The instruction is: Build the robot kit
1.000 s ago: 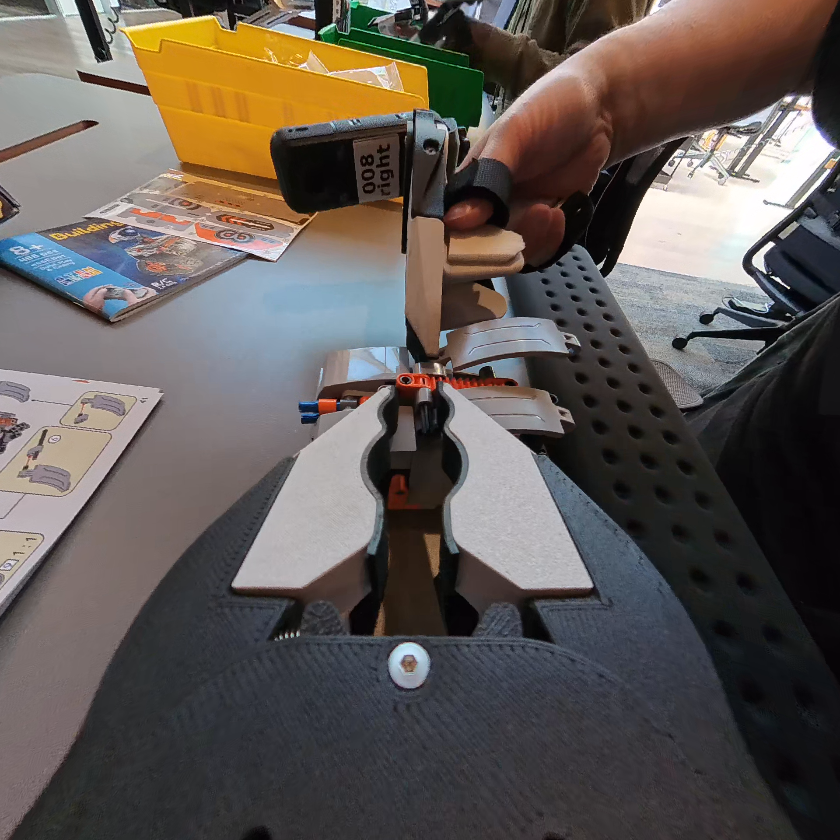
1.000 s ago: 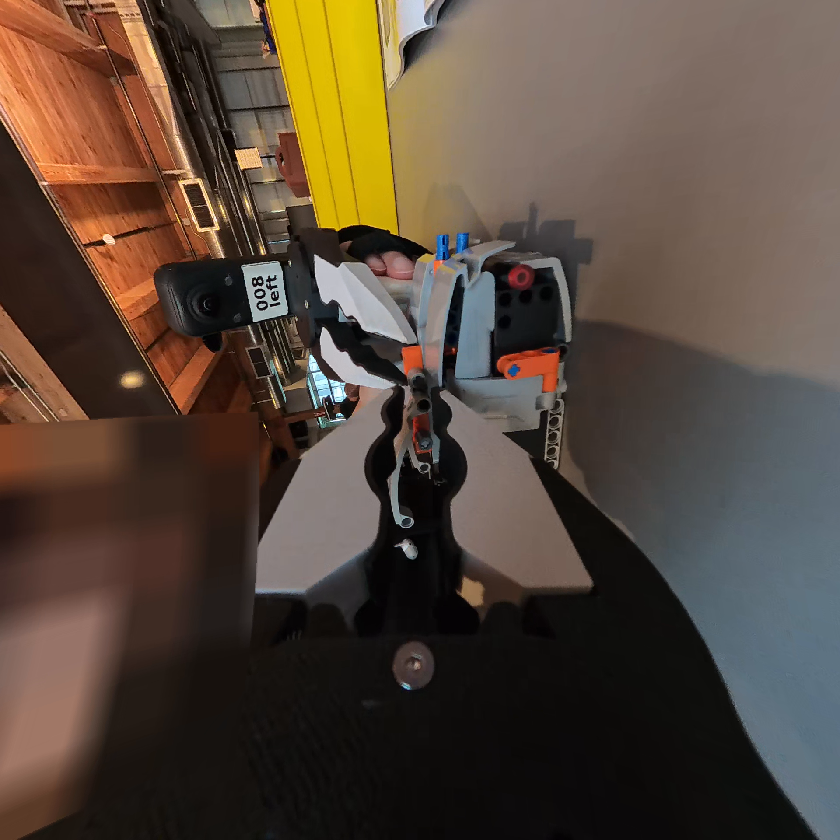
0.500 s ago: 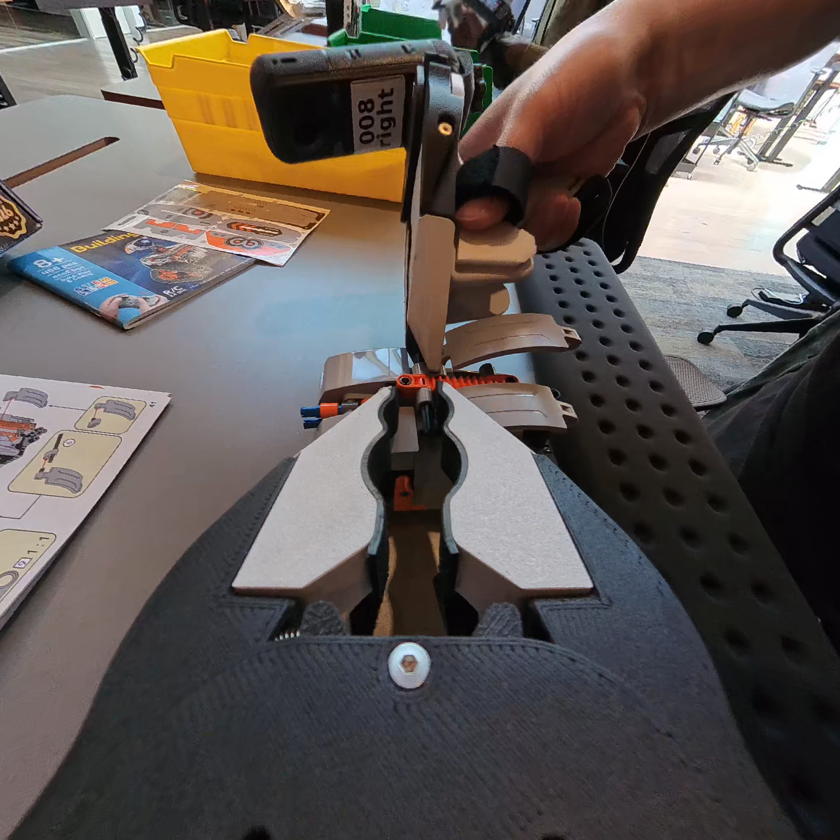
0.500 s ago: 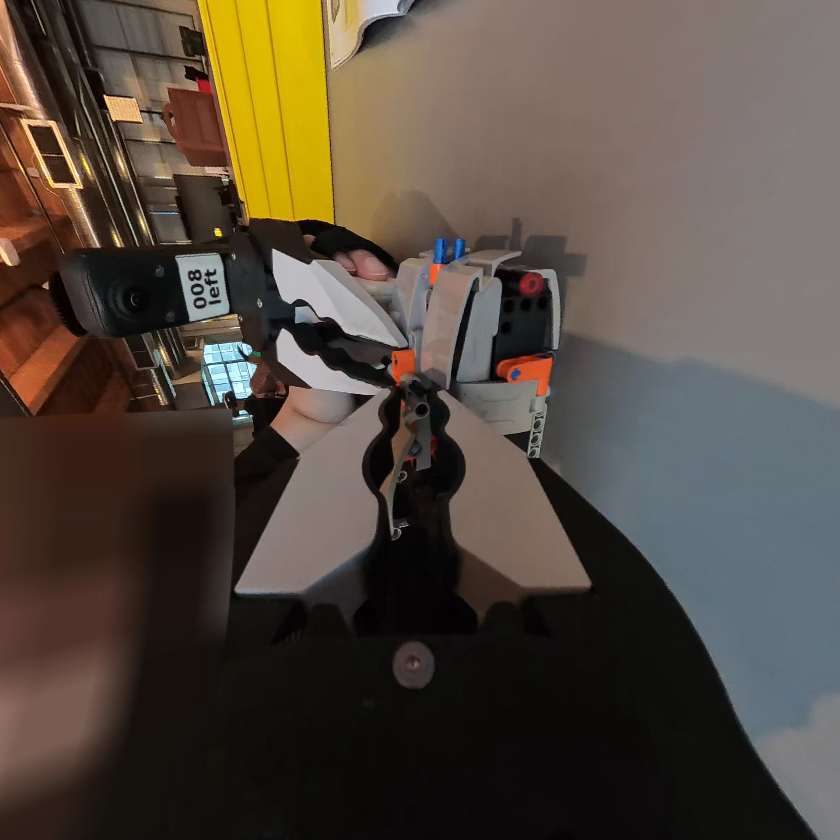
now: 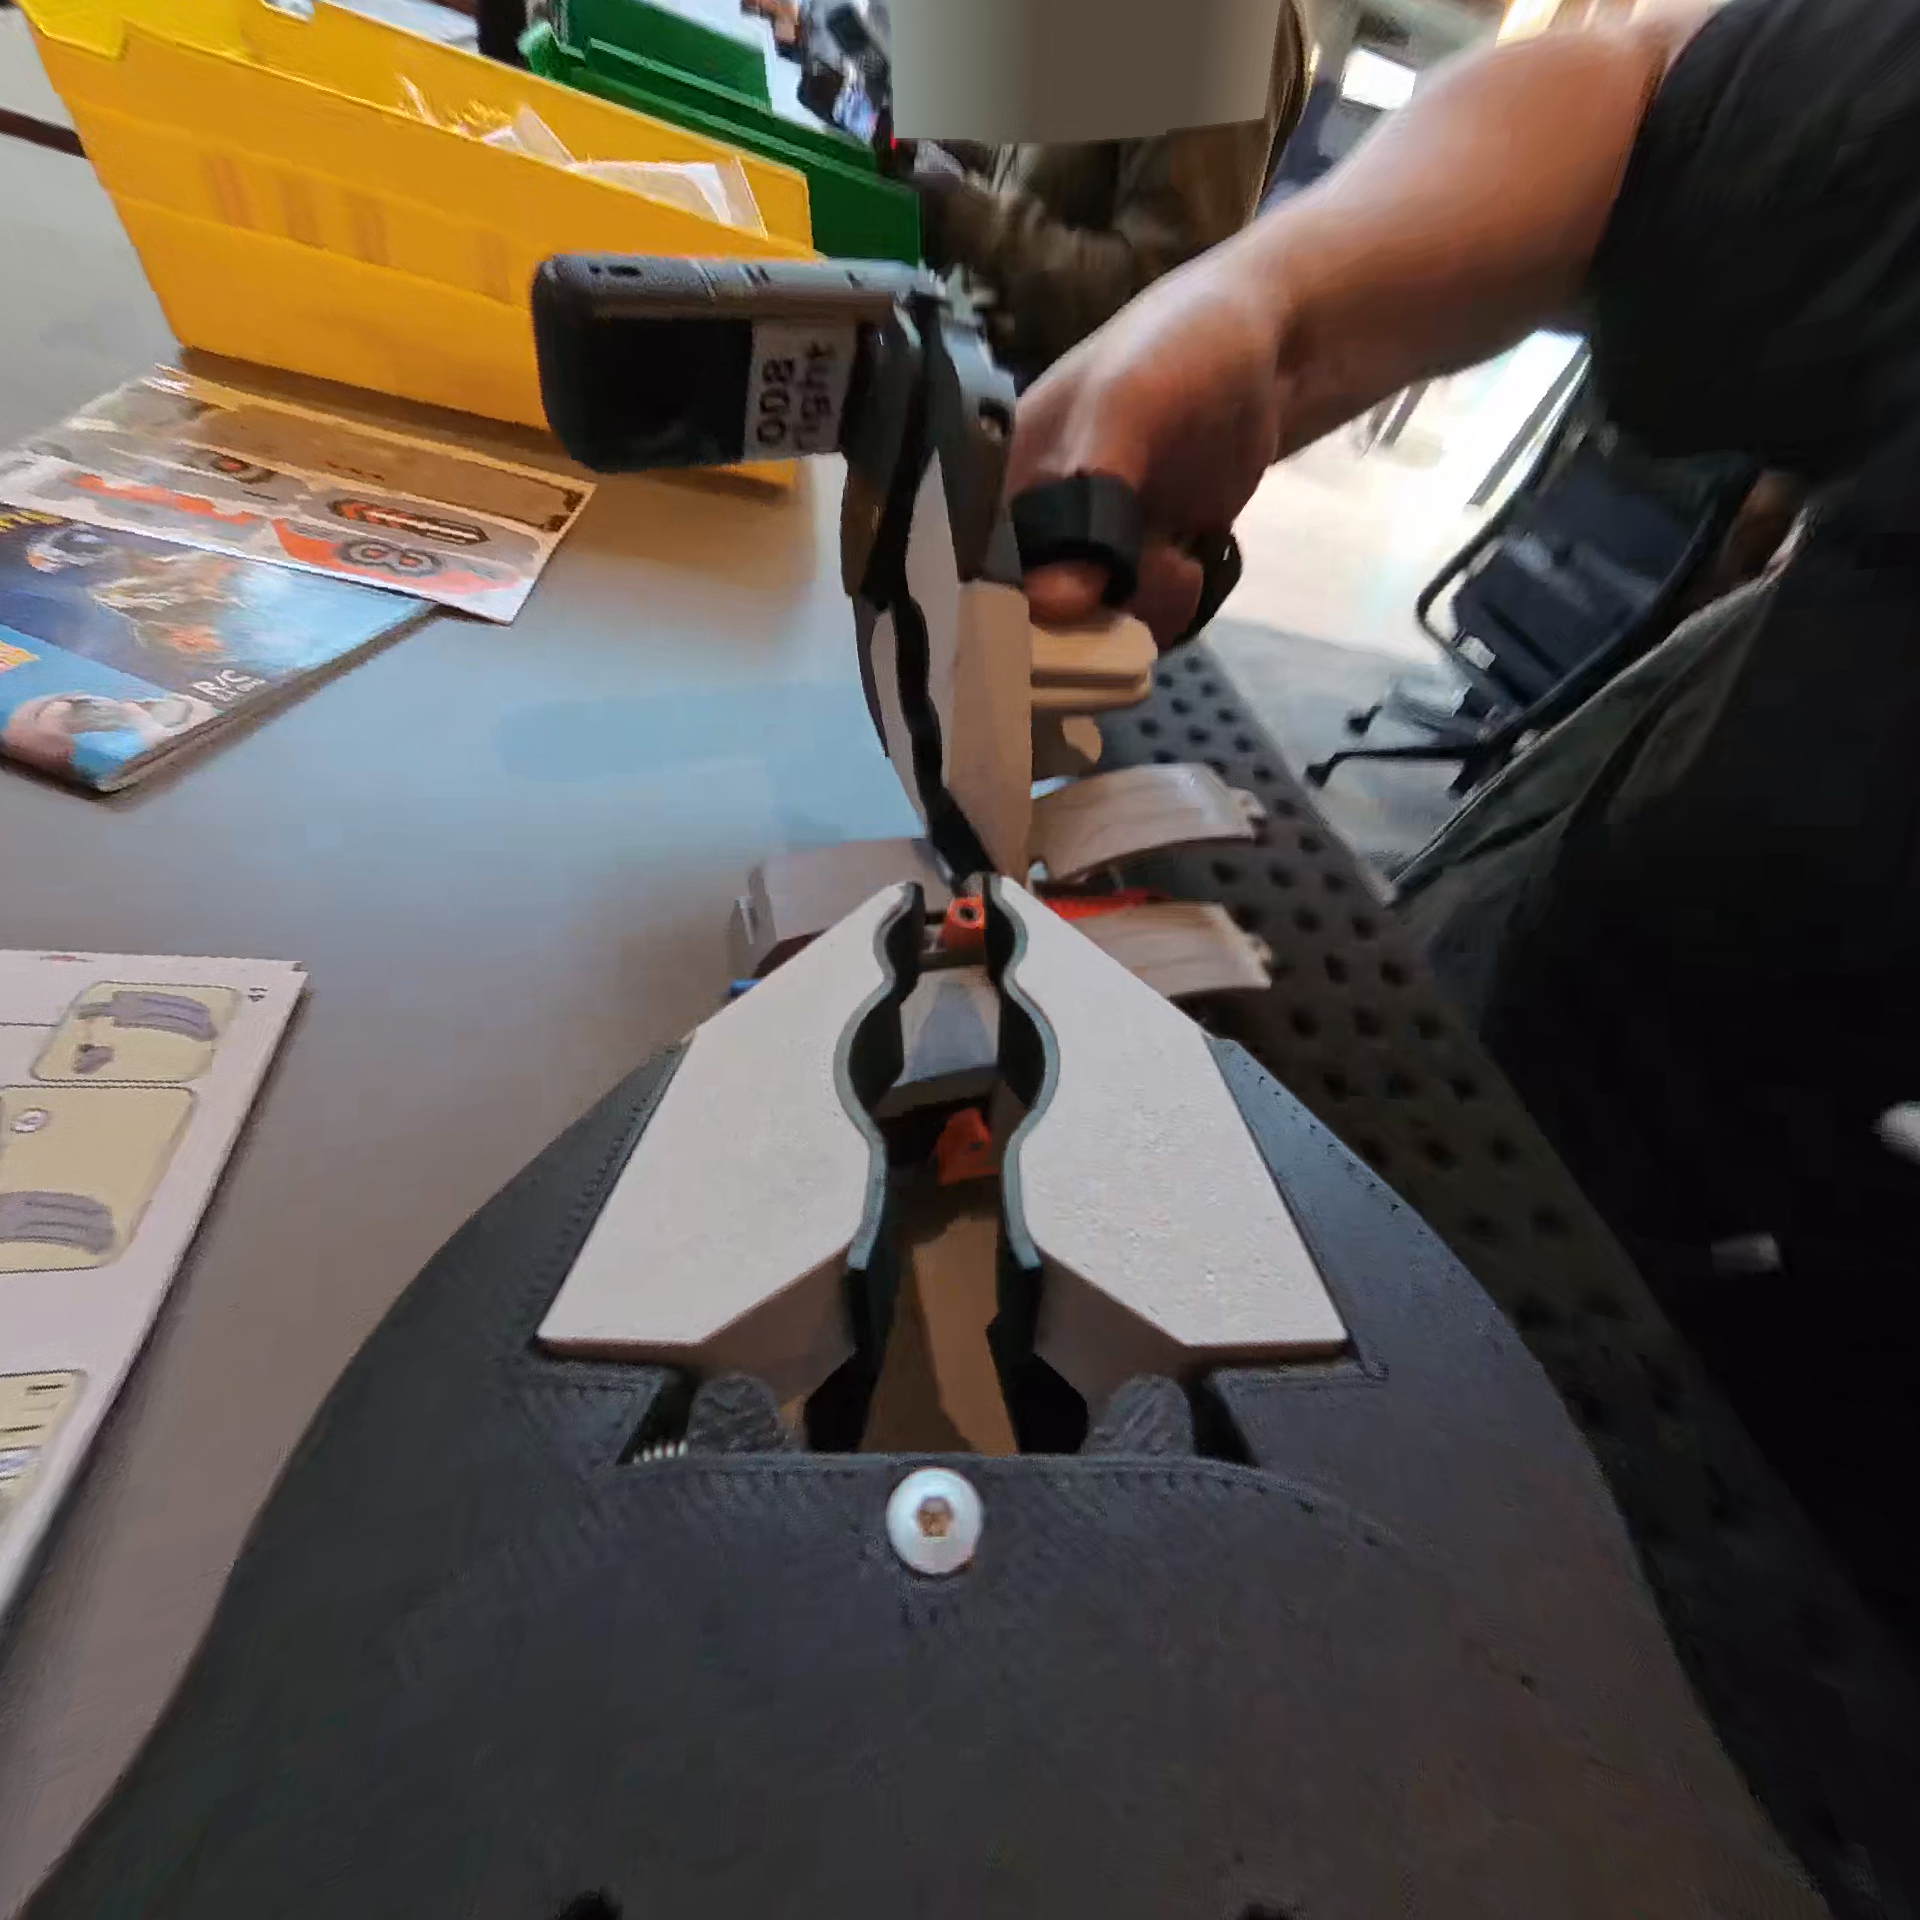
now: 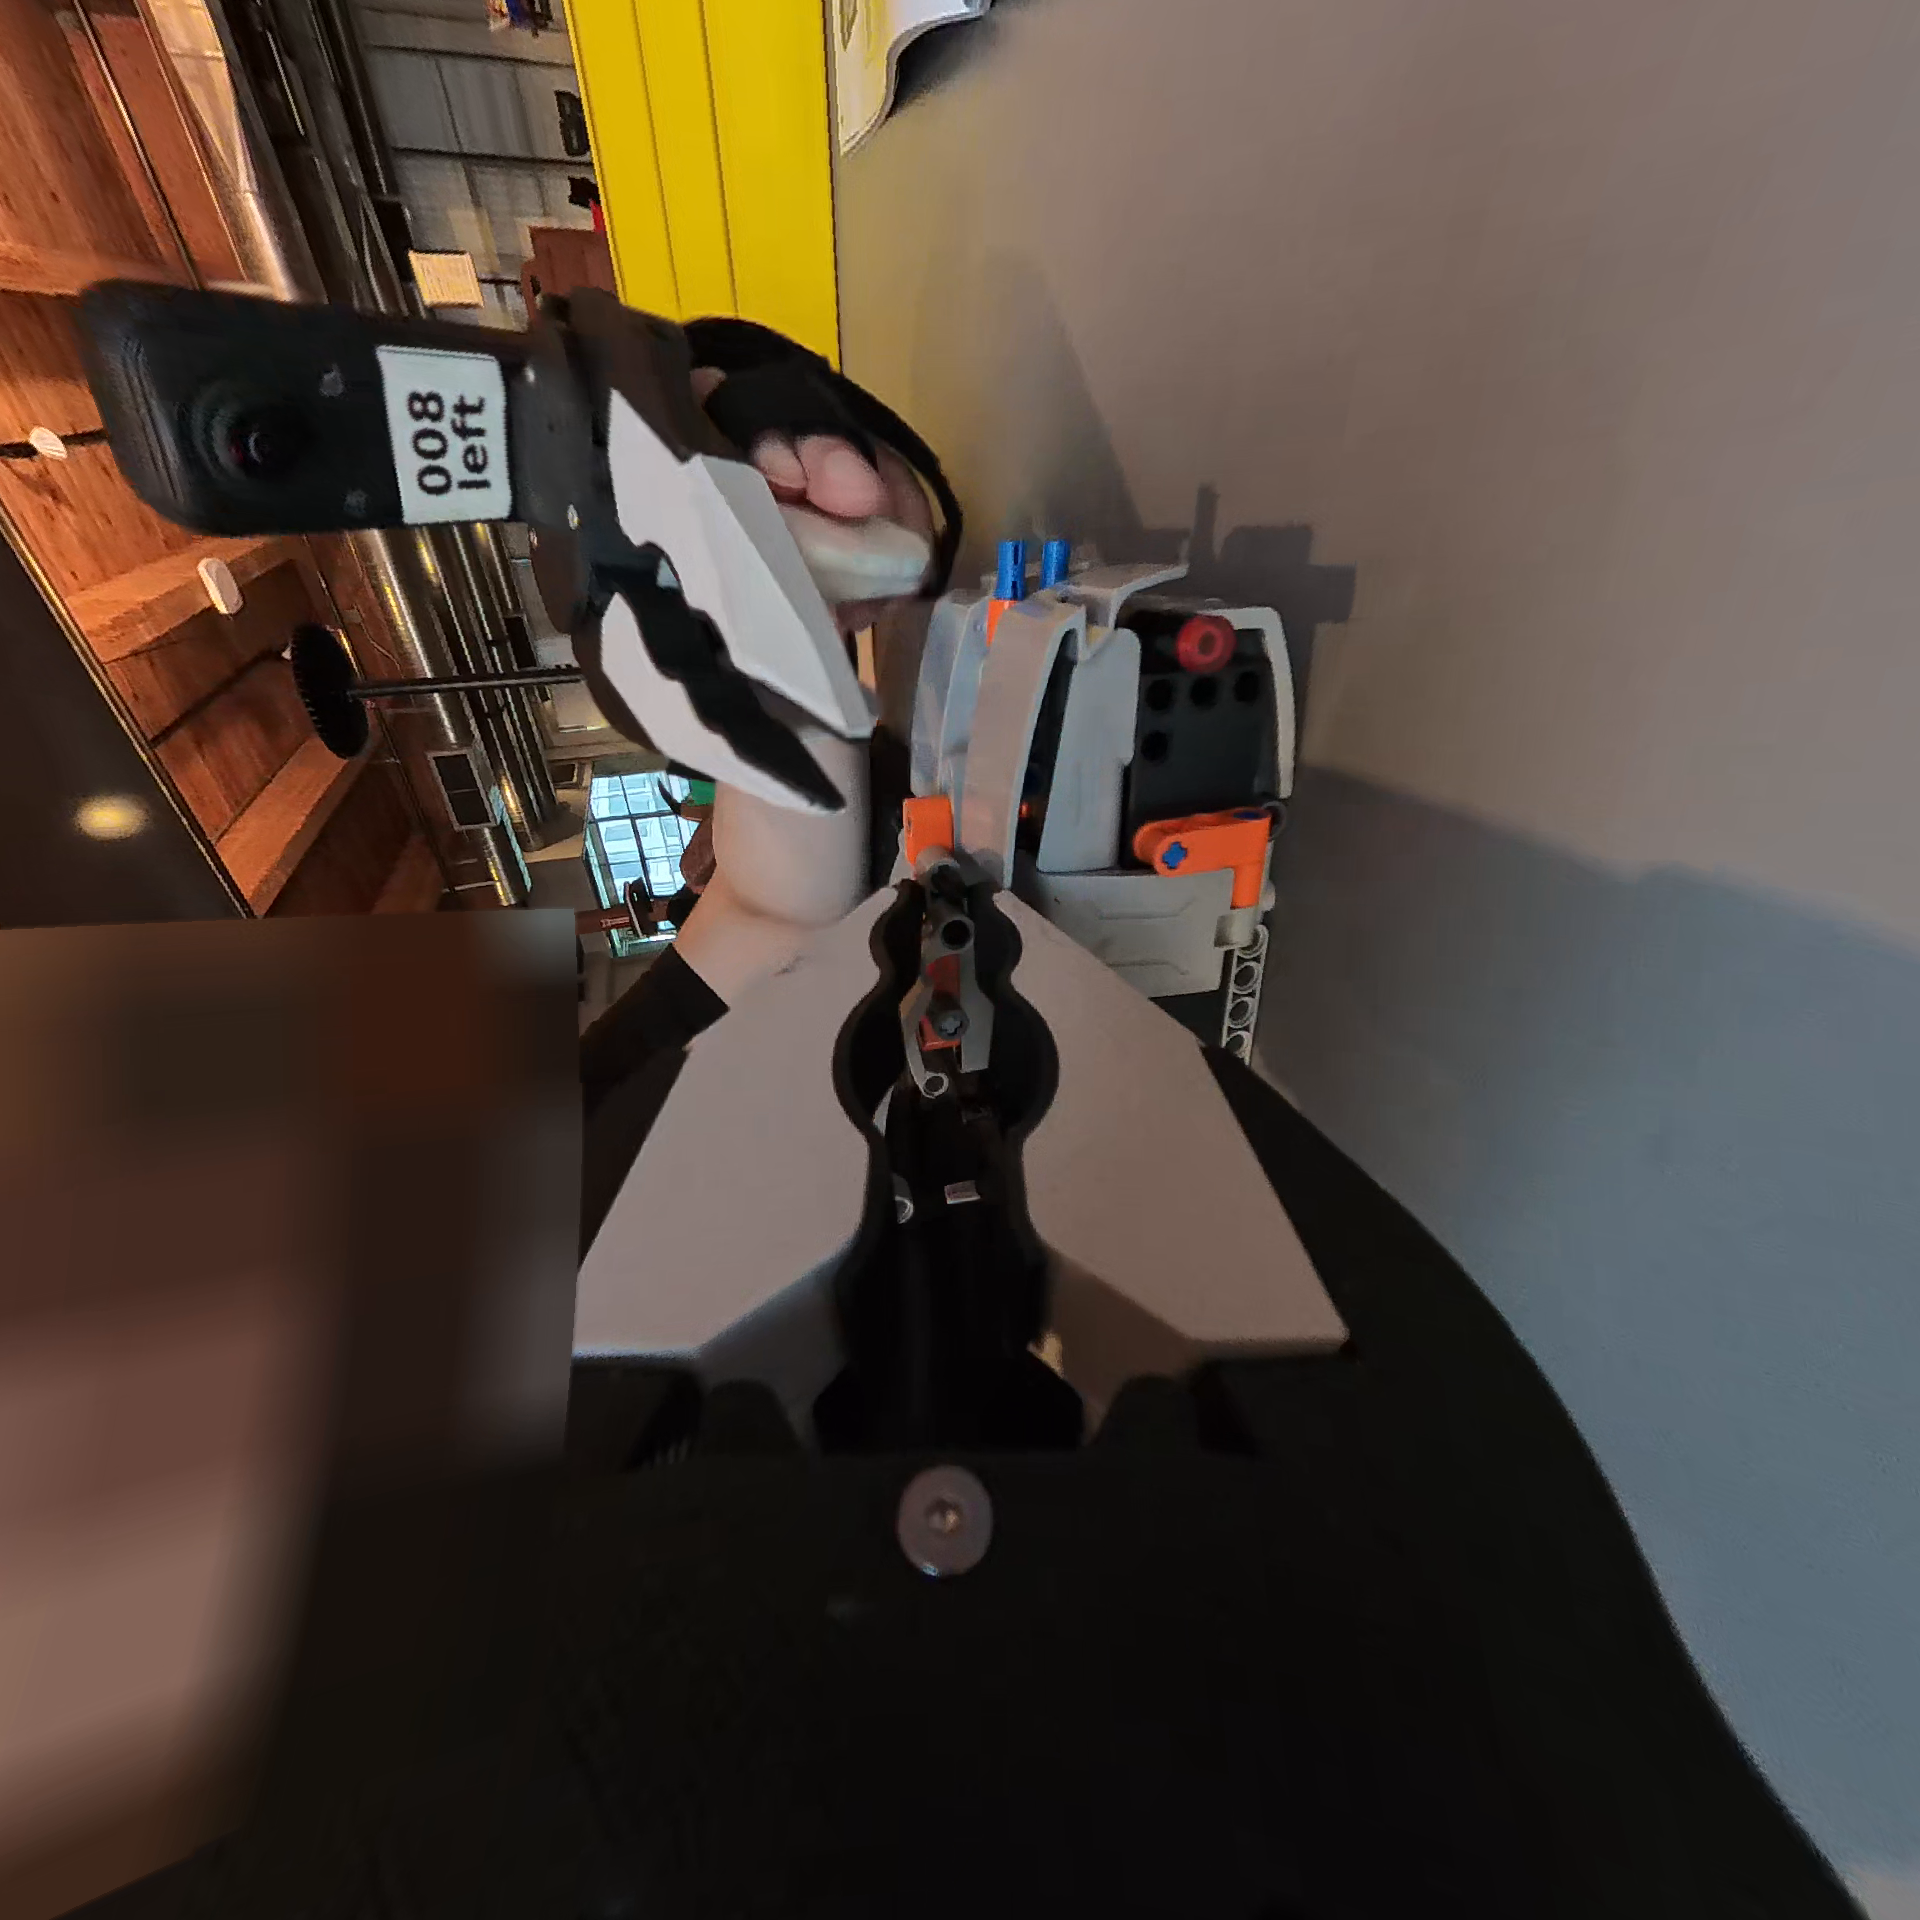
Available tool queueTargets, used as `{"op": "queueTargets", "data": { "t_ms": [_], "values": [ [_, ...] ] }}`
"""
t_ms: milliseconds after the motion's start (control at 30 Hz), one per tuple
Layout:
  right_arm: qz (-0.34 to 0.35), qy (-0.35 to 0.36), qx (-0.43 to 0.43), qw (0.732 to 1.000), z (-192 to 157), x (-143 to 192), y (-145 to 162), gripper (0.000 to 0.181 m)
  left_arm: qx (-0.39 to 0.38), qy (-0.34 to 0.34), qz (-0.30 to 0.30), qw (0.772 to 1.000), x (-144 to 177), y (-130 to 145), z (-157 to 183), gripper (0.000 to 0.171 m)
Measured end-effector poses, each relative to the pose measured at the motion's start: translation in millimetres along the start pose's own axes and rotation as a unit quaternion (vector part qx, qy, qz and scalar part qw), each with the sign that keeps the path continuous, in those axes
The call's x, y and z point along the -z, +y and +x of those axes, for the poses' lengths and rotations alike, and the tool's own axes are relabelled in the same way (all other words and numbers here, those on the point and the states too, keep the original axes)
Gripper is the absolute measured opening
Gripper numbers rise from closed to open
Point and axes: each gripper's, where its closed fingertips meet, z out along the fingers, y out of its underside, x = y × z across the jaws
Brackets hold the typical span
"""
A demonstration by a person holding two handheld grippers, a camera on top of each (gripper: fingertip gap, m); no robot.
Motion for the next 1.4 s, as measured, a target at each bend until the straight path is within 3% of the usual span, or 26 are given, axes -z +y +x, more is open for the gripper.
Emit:
{"op": "queueTargets", "data": {
  "t_ms": [100, 400, 567, 633, 767, 867, 967, 1067, 1133, 1233, 1400],
  "values": [
    [-0.030, 0.000, 0.014, 0.999, 0, 1, 2, 0.007, -0.068, -0.010, -0.026, 0.997, -1, 0, 0, 0.009],
    [-0.218, 0.003, 0.097, 0.971, 2, 9, -10, 0.008, -0.088, 0.059, -0.059, 0.993, -15, 5, 9, 0.016],
    [-0.294, 0.023, 0.138, 0.946, 1, 5, -13, 0.008, -0.077, 0.064, -0.066, 0.993, -20, 10, 7, 0.043],
    [-0.314, 0.038, 0.148, 0.937, 1, 5, -13, 0.009, -0.077, 0.060, -0.060, 0.993, -18, 11, 9, 0.045],
    [-0.320, 0.079, 0.182, 0.926, 2, 3, -19, 0.012, -0.121, 0.015, -0.058, 0.991, -12, 15, 6, 0.037],
    [-0.302, 0.134, 0.260, 0.907, 0, 4, -26, 0.018, -0.133, -0.020, -0.060, 0.989, -11, 15, 3, 0.037],
    [-0.265, 0.208, 0.367, 0.867, 0, 6, -31, 0.026, -0.142, -0.050, -0.077, 0.986, -7, 15, 0, 0.041],
    [-0.239, 0.263, 0.460, 0.814, 0, 7, -31, 0.025, -0.139, -0.055, -0.064, 0.987, -5, 10, 4, 0.036],
    [-0.219, 0.280, 0.496, 0.792, -1, 6, -32, 0.022, -0.140, -0.056, -0.069, 0.986, -7, 12, 6, 0.032],
    [-0.213, 0.283, 0.506, 0.786, -2, 5, -29, 0.012, -0.148, -0.070, -0.082, 0.983, -13, 16, 4, 0.036],
    [-0.219, 0.285, 0.497, 0.790, 0, 3, -25, 0.019, -0.157, -0.082, -0.085, 0.981, -14, 17, 4, 0.031]
  ]
}}
